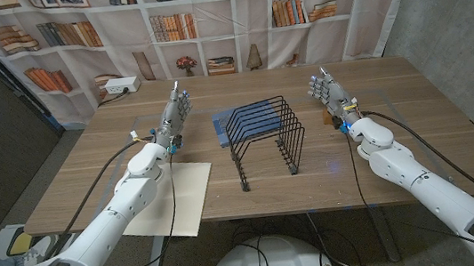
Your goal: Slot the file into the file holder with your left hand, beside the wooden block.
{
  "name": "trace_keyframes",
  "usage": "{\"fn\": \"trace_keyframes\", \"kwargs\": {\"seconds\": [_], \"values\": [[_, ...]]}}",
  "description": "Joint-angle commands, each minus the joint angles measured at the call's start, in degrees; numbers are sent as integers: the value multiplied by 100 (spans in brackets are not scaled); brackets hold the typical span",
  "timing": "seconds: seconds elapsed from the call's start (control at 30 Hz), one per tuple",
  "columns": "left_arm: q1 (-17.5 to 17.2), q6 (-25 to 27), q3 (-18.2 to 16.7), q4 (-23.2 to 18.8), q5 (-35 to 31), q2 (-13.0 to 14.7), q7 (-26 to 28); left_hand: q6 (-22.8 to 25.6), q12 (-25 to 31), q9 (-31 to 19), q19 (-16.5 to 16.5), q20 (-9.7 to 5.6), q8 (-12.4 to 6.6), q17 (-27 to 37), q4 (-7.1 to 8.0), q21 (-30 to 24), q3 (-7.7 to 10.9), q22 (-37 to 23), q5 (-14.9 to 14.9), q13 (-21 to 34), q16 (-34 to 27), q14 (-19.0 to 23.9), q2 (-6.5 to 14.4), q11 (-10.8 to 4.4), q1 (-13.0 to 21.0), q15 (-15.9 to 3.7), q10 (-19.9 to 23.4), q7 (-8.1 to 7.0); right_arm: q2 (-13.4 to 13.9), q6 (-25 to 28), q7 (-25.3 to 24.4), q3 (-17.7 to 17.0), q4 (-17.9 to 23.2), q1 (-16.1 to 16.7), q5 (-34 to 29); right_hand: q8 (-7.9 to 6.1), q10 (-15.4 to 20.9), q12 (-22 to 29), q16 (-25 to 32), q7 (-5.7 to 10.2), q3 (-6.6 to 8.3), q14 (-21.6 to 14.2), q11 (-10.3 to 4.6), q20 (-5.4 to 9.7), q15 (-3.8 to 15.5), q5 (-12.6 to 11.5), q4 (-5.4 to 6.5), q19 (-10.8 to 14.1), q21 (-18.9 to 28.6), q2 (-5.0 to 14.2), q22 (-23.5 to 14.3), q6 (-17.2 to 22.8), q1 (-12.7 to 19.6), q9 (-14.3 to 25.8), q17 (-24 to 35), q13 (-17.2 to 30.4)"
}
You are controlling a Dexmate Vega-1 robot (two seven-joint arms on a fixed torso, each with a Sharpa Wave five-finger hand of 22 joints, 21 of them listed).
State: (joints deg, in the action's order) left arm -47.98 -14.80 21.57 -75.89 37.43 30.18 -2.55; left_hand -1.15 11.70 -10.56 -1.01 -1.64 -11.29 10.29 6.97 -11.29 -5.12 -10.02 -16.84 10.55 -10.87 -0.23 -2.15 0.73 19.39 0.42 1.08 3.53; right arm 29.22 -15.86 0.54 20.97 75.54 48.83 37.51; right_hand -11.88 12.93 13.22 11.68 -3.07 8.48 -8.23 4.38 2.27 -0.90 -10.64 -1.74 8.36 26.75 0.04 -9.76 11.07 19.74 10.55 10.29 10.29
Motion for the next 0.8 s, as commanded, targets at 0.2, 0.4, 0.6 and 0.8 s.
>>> {"fn": "trace_keyframes", "kwargs": {"seconds": [0.2,0.4,0.6,0.8], "values": [[-243,238,-37,-600,-14,337,20,-2,25,-9,-25,-302,-36,20,35,-28,0,-19,-35,28,-21,8,23,10,50,39,16,38,68,-38,-112,-58,283,191,2,-16,50,17,25,-5,19,-40,11,241,-1,-32,-5,58,6,5,-29,59,33,11,33,18],[-510,248,-123,-978,-72,498,225,1,27,-9,-24,-295,-33,20,33,-26,-3,-19,-40,28,-21,19,40,22,57,43,30,35,115,-106,-43,-57,381,239,-17,-12,44,8,20,-5,13,-43,9,239,-6,-31,-7,59,-11,2,-30,66,27,11,34,18],[-799,218,-202,-1352,-204,665,450,18,29,-9,-31,-286,-37,20,29,-28,-2,-19,-45,27,-23,33,58,20,68,45,42,44,206,-123,-2,-71,506,280,-50,-5,44,3,13,-4,9,-37,15,236,-10,-30,-7,62,-22,2,-30,62,21,11,36,18],[-885,-453,-224,-1133,-203,372,341,232,87,-10,-241,-216,-94,14,-24,-88,-6,-17,-64,26,-77,268,110,-23,174,2,262,-5,253,-195,126,-110,524,333,17,5,37,-6,5,-9,2,-32,18,231,-14,-29,-7,57,-42,2,-31,57,11,11,38,18]]}}
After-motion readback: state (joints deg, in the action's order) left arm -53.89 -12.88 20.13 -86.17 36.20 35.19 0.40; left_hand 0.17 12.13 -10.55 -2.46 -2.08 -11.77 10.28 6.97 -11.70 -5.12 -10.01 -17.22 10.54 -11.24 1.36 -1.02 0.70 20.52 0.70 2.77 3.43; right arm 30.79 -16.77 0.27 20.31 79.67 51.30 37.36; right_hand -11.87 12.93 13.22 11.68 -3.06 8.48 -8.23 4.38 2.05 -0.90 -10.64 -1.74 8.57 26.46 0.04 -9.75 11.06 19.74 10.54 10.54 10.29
